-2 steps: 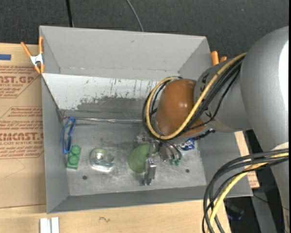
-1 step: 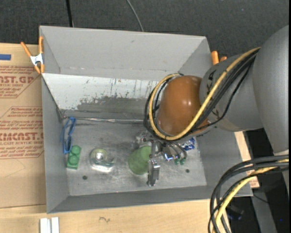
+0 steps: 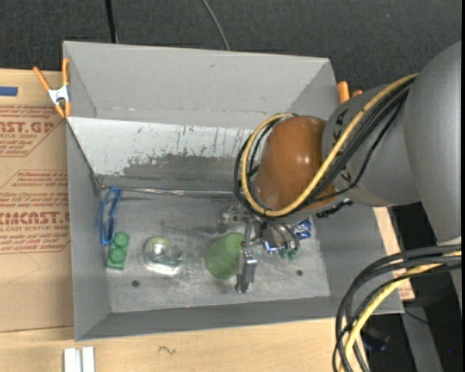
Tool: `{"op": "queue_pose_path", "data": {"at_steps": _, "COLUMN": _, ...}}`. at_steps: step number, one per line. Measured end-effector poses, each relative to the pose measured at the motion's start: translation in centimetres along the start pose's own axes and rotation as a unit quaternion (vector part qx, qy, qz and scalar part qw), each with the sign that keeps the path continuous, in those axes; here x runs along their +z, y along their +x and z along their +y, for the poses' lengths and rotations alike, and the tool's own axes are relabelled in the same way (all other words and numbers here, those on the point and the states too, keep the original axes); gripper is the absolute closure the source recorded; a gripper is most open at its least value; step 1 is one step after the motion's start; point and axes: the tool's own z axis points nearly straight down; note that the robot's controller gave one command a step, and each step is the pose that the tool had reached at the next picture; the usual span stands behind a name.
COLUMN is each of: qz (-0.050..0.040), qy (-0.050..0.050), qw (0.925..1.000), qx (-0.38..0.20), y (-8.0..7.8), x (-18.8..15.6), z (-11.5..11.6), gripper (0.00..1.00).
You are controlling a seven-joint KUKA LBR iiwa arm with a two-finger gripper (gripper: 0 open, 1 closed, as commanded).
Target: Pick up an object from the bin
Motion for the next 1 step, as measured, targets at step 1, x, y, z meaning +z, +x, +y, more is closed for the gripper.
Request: {"op": "queue_pose_path", "data": {"at_steps": 1, "qz": -0.0046, "qy": -0.001, "qw": 0.9931, "qx": 0.117, "y": 0.88, "x": 2.78, "z": -0.14, "gripper": 0.0}}
